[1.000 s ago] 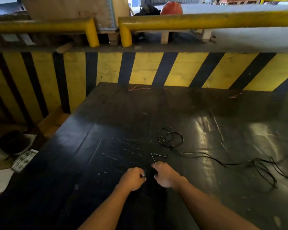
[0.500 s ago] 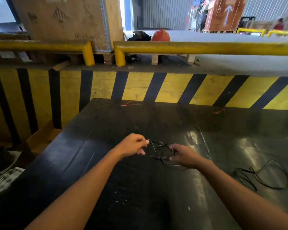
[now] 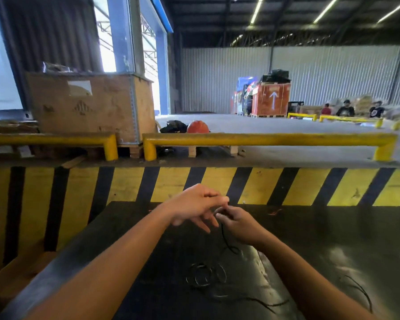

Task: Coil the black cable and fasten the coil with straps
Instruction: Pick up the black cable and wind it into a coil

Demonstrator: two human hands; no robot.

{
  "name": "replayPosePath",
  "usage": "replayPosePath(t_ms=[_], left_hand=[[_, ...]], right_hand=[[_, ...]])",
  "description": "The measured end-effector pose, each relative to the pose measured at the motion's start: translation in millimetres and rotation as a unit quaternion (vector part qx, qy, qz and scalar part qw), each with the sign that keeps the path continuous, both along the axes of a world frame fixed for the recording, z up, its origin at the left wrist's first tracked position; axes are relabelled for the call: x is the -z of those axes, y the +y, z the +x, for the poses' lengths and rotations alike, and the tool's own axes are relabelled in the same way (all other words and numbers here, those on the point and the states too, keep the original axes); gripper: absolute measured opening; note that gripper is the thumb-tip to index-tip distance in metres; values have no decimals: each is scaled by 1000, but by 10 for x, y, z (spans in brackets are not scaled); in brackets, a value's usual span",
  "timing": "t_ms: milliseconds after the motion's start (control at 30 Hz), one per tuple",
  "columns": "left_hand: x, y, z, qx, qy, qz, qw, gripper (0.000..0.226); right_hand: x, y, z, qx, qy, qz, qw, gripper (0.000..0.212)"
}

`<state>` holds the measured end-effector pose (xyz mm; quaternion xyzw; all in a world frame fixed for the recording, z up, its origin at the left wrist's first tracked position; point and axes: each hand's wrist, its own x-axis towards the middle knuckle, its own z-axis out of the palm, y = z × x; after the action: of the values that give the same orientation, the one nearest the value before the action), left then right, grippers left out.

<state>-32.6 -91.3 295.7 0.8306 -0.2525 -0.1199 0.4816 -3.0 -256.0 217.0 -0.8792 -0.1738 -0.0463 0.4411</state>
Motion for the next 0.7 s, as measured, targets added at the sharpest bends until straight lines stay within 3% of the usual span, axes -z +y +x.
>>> replayPosePath(t_ms=[133,233,433,500,600,700], left_hand=[[-45,-182,-133,6,75,-43,996,26],[-21,-318,-258,63,157,-73,983,31],[-10,-607,-440,86,175,-109,975,33],[-60,-708,-465,85,190,-204,957,36],[-150,-808,-353,53,184,-383,904,38],[-253,-825,-171,4,141,-469,872,37]], right_hand=[[-109,-195,-37,-1,-17,20,1000,22],[-190,-375,-29,0,-43,-3,999,20],[-257,-683,-75,-49,-116,-93,988,14],[-166,-723,-89,-44,-109,-107,987,24],[-23,-744,-233,-64,-53,-135,987,18],[104,-811,-357,-109,-30,-184,976,21]])
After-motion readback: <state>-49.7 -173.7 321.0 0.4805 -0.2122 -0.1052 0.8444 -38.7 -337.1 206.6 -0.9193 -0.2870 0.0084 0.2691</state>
